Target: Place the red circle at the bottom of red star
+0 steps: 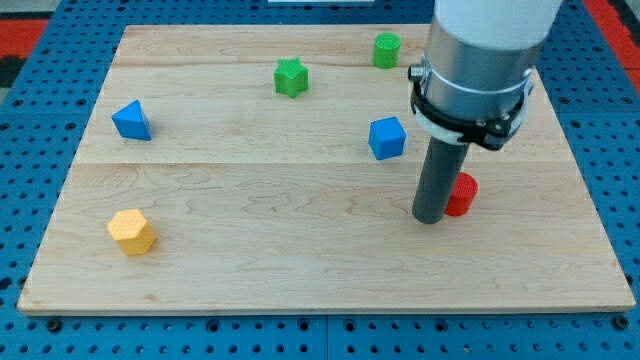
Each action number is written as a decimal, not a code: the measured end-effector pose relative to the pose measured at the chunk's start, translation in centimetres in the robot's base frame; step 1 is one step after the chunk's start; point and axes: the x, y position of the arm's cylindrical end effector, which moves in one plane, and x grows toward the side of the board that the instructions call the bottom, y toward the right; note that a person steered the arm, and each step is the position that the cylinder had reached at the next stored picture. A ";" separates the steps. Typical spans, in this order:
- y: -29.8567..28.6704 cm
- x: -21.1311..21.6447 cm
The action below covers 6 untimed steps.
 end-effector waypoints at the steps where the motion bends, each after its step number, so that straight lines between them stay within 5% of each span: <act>1: 2.6 -2.5; 4: 10.2 -2.6; 6: 7.4 -2.7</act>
